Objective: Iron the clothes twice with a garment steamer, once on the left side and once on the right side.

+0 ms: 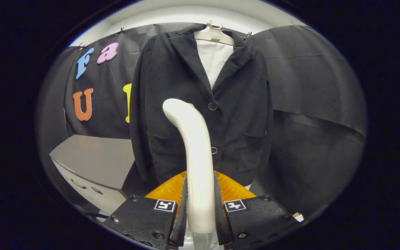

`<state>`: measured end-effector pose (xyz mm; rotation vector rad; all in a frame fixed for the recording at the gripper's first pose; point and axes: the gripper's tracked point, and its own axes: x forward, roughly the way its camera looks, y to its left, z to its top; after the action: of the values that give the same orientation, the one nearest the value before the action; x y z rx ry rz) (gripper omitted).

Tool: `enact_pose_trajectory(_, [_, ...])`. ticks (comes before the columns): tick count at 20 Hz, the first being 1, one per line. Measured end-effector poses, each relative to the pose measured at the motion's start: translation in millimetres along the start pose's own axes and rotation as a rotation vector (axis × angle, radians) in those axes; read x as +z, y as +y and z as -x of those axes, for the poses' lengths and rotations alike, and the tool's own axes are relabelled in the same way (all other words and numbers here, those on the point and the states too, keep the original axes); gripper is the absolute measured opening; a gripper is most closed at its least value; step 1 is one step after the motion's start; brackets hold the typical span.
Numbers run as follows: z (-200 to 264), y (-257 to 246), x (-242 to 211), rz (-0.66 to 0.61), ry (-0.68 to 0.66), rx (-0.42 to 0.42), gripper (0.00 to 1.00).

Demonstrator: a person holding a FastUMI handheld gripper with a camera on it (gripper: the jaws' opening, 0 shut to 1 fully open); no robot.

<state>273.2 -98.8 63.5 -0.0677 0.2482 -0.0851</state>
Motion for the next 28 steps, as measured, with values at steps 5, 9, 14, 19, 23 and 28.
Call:
enact_pose_trajectory(5, [-5.4, -1.7, -31.7, 0.006, 0.06, -0.004, 0.38])
enact_pose_trajectory(9, [-9.5, -1.4, -55.9, 0.01, 0.106, -0.003, 0.38])
enact_pose_trajectory(14, [-13.8, -0.3, -88.5, 0.003, 0.168, -0.002, 0.38])
enact_pose_trajectory(19, [-18.7, -4.4, -125.6, 0.004, 0.234, 0.003, 0.38])
enact_pose_trajectory(23, [-21.2, -2.5, -153.4, 0.011, 0.291, 0.008, 0.38])
enact_pose_trajectory(28, [-18.6, -10.8, -171.7, -0.021, 0.336, 0.016, 0.38])
